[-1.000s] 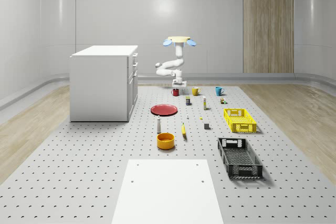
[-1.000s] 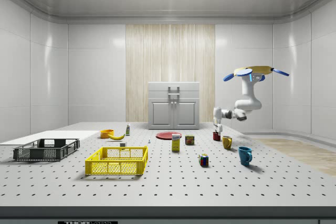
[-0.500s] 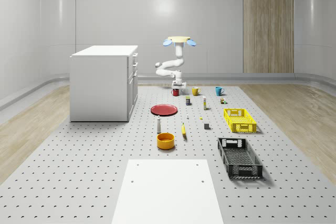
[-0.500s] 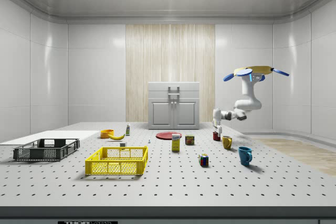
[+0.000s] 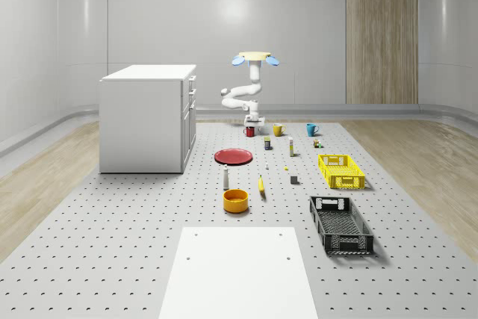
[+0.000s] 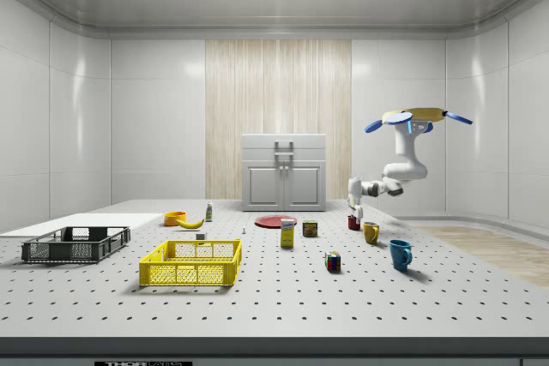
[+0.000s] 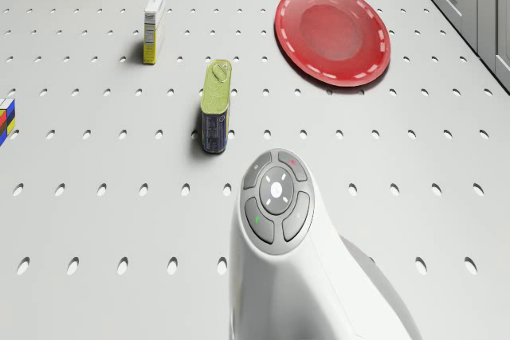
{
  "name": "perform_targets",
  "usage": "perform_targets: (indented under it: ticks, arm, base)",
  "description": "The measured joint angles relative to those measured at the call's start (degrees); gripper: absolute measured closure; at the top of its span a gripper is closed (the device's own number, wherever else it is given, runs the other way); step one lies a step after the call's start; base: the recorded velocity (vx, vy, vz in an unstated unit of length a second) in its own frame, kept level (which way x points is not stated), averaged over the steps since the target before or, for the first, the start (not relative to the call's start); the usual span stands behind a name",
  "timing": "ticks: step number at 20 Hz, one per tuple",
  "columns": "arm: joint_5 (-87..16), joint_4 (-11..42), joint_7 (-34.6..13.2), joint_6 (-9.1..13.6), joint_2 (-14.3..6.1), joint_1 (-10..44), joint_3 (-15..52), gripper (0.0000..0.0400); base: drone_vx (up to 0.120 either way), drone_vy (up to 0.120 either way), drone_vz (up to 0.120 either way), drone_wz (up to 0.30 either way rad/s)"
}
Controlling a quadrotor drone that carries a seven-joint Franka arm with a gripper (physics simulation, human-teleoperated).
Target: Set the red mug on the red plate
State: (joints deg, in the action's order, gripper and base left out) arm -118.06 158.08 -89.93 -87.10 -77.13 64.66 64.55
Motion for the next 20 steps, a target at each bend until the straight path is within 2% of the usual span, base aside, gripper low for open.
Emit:
perform_targets:
  ticks: [1, 2, 4, 7, 12, 20]
  arm:
    - [0.02, 0.01, -0.1, -0.07, -0.08, 0.09, -0.01, 0.0]
    - [0.05, 0.02, -0.2, -0.14, -0.16, 0.18, -0.01, 0.0066]
    - [0.11, 0.02, -0.34, -0.29, -0.32, 0.32, 0.0, 0.0158]
    - [0.22, 0.02, -0.51, -0.51, -0.56, 0.49, 0.03, 0.0233]
    - [0.42, -0.01, -0.72, -0.87, -0.95, 0.73, 0.1, 0.0281]
    - [2.87, 0.86, -1.21, -0.21, -1.5, 0.83, 2.53, 0.0297]
  base:
    - [0.0, 0.0, 0.0, 0.0]
    - [0.0, 0.0, 0.0, 0.0]
    - [0.0, 0.0, 0.0, 0.0]
    - [0.0, 0.0, 0.0, 0.0]
    - [0.0, 0.0, 0.0, 0.0]
    - [0.0, 0.0, 0.01, 0.0]
